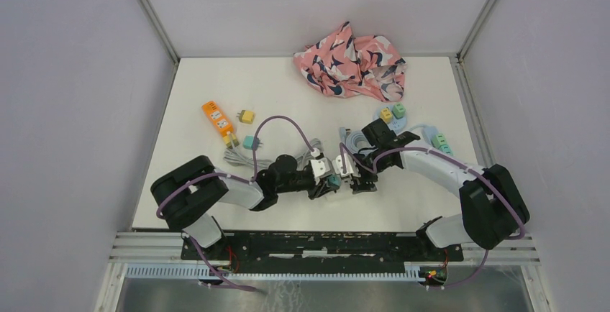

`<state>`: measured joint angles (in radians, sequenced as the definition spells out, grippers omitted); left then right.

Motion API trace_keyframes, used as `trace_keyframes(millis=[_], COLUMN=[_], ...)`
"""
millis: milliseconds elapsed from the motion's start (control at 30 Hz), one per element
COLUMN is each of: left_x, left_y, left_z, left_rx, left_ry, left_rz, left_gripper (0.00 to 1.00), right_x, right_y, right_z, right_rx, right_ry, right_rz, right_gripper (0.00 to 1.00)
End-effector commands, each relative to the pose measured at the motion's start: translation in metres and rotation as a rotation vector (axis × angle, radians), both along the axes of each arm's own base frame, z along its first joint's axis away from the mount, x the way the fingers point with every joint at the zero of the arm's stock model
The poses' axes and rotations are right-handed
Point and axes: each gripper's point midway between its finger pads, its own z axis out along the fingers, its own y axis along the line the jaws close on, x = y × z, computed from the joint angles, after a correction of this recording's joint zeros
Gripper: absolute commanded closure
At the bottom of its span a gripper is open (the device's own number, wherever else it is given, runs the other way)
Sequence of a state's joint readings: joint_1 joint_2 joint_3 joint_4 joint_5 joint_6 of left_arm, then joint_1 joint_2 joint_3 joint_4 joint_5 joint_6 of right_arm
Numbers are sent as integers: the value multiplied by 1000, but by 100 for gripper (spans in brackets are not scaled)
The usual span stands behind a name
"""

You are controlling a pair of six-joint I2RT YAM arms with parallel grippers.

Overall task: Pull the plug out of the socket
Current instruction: Remove the plug from the socket.

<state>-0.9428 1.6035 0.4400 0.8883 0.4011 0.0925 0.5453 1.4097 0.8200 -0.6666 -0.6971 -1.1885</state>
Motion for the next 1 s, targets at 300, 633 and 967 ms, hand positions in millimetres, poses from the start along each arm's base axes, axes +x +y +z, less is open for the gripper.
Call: trace_keyframes(millis=[300, 633, 967], left_x=[2, 6, 21], left_y=[-14, -3, -7], left_z=[77, 92, 63], left_rx=[-270, -325, -187], left_ry=[-110, -152, -154], left_rz=[-6, 48, 87], left_gripper=[97, 97, 97], right_x=[1, -4, -1], right_y=[4, 8, 10], right_z=[1, 5, 6], right_rx=[-22, -28, -53], right_ry=[-2, 28, 25], right_rz=[32, 29, 11], right_gripper=[54, 95, 100])
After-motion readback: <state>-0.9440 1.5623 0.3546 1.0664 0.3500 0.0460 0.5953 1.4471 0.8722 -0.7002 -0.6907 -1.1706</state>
